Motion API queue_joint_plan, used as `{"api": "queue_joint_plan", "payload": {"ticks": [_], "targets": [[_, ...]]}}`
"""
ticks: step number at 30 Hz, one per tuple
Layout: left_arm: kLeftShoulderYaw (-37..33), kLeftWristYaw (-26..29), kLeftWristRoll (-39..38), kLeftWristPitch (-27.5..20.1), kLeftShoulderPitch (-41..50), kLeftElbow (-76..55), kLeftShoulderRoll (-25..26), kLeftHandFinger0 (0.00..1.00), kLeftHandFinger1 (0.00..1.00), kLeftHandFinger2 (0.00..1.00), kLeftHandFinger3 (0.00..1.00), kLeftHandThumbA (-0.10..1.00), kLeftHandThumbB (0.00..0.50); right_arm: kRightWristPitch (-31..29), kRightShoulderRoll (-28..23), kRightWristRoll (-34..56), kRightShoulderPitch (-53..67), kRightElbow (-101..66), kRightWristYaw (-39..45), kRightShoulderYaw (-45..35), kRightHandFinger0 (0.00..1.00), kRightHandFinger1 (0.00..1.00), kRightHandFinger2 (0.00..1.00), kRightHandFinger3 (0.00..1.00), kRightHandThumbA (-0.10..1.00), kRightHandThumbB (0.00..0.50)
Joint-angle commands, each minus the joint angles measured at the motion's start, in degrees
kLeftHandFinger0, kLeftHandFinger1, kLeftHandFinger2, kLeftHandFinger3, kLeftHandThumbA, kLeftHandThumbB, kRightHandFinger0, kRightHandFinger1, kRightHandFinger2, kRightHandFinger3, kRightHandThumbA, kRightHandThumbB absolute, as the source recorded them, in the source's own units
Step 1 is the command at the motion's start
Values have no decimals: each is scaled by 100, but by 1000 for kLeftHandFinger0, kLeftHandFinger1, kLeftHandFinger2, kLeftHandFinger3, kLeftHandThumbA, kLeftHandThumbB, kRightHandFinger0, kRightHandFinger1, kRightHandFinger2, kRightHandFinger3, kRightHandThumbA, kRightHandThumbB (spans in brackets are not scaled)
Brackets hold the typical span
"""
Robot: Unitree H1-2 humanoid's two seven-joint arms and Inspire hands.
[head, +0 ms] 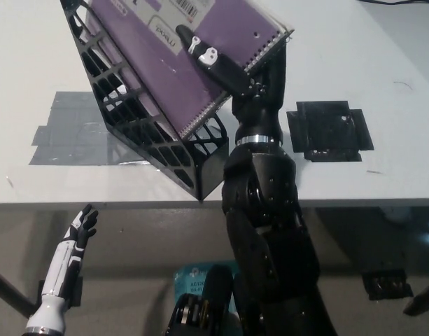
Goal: A person hands a notebook to the robot and the robot grabs it with its right hand and places it in the magazine stand kept in the centre of the desk infront of it.
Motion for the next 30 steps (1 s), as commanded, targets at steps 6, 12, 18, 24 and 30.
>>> {"api": "queue_joint_plan", "payload": {"ticks": [6, 12, 18, 24, 30], "targets": [[-2, -59, -111, -211, -192, -113, 108, 1000, 1000, 1000, 1000, 1000, 500, 300, -266, -698, -368, -146, 729, 574, 721, 834, 1000, 1000, 1000, 294], [6, -110, -166, -179, -226, -122, 125, 1000, 1000, 1000, 1000, 1000, 500, 498, -569, -988, -484, -168, 933, 853, 1000, 1000, 1000, 1000, 1000, 391], [13, -143, -206, -150, -270, -156, 135, 1000, 1000, 1000, 1000, 1000, 500, 521, -622, -982, -598, -202, 954, 754, 1000, 1000, 1000, 1000, 1000, 411], [30, -116, -162, -19, -274, -228, 128, 1000, 1000, 1000, 1000, 1000, 500, 575, -648, -949, -680, -347, 1064, 654, 1000, 1000, 1000, 1000, 1000, 459], [35, -56, -50, -69, -317, -248, 142, 1000, 1000, 1000, 1000, 1000, 500, 613, -684, -894, -756, -703, 1163, 524, 1000, 1000, 1000, 1000, 1000, 409]]}}
